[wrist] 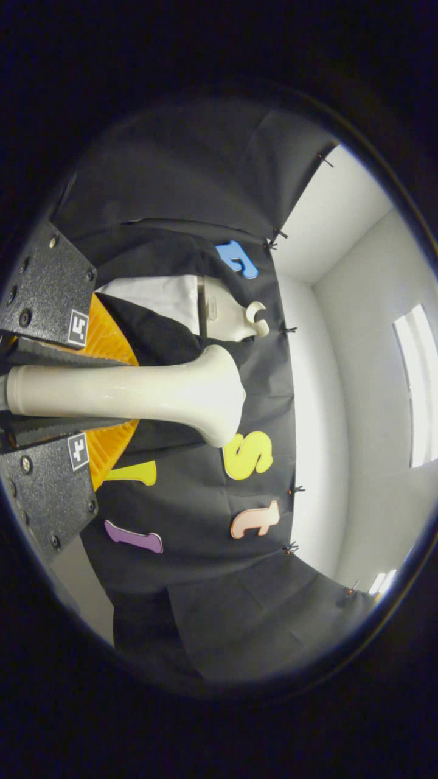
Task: Iron the clothes twice with a garment steamer, once on the left side and once on the right side.
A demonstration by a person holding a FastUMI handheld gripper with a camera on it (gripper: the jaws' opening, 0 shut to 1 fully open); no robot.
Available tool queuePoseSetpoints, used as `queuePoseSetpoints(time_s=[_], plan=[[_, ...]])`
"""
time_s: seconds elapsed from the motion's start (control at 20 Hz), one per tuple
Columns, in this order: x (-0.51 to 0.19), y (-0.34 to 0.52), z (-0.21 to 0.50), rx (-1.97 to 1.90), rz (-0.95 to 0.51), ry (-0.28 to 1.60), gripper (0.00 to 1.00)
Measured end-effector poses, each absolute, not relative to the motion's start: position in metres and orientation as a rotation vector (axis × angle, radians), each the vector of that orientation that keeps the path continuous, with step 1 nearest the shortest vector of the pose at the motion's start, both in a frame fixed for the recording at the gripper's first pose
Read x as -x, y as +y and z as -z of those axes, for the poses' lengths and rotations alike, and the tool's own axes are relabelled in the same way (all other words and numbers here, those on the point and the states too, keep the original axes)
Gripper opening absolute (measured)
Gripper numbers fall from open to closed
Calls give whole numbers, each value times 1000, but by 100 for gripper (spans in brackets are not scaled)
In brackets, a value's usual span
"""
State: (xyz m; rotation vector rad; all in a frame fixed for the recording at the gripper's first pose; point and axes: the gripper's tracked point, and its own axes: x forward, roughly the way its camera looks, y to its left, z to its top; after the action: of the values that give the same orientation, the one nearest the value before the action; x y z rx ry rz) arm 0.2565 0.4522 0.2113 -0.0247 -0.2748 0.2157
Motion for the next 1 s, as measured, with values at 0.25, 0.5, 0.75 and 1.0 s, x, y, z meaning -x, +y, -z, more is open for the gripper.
queuePoseSetpoints(time_s=[0.25,0.5,0.75,1.0], plan=[[-246,447,-184,51,-197,-225,38],[-232,442,-150,69,-187,-165,38],[-215,449,-110,96,-200,-93,38],[-199,459,-58,118,-216,-2,38]])
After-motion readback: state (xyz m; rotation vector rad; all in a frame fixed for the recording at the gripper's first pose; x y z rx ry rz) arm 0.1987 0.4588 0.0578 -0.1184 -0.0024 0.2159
